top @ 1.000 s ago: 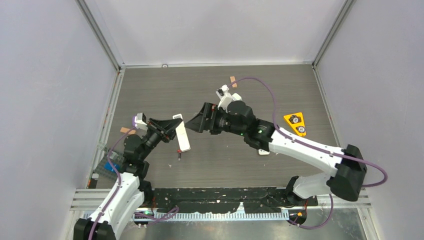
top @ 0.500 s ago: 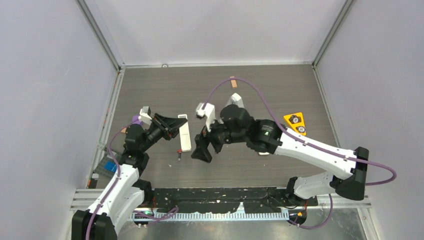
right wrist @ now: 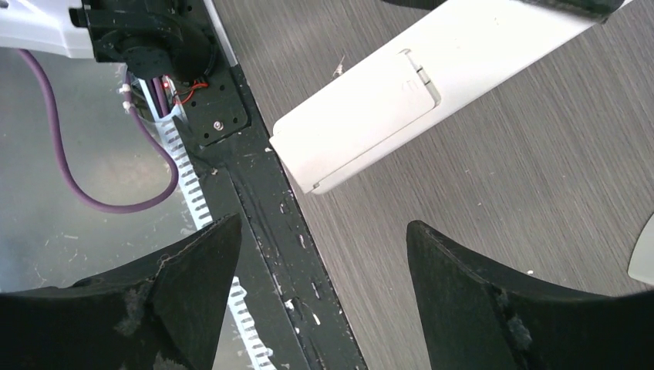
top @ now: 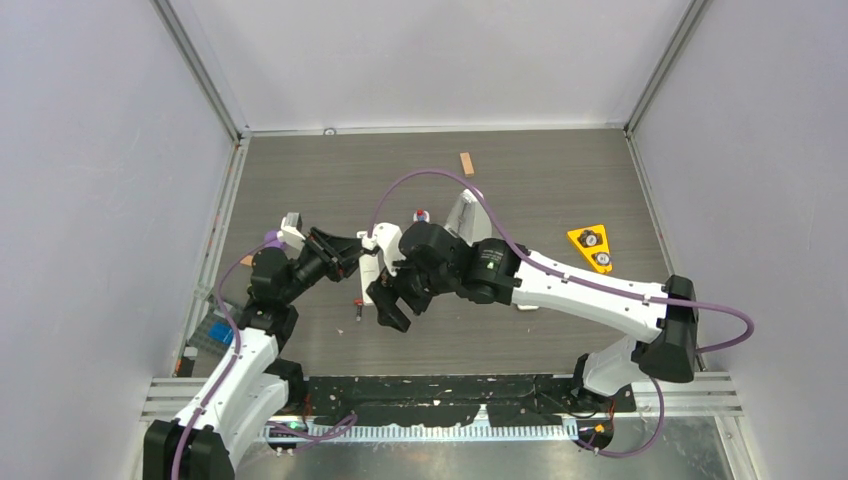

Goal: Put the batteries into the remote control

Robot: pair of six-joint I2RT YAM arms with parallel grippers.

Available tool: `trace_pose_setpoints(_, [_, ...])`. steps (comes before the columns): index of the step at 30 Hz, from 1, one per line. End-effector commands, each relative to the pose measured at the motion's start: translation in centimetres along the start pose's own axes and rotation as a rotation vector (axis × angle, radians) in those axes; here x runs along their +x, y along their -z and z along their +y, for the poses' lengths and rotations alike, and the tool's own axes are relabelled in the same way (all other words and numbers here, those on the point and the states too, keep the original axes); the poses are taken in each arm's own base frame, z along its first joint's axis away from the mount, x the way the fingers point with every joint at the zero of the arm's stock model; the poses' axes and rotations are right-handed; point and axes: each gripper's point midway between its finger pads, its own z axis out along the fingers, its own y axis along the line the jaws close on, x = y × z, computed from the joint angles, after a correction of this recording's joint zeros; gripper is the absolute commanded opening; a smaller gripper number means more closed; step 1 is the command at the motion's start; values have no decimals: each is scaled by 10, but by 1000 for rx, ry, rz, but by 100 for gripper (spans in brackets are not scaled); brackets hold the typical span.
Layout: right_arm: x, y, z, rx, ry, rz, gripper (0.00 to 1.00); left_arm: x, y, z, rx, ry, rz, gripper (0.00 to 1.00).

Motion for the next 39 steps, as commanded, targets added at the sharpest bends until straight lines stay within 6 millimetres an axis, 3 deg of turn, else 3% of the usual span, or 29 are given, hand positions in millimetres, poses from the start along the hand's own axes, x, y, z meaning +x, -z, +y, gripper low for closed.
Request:
trace_pose_setpoints(1, [-28,4,1,25,-8,-77,81,3,3,-27,69,-56,19,0])
trace_pose_setpoints(11, [-29,-10,-4,62,-31,-73,74,3,2,-25,67,-45,17,0])
trace_pose_setpoints(39, [-33,-15,-23,168,-127,-103,62,7,7,-25,78,-47,24,0])
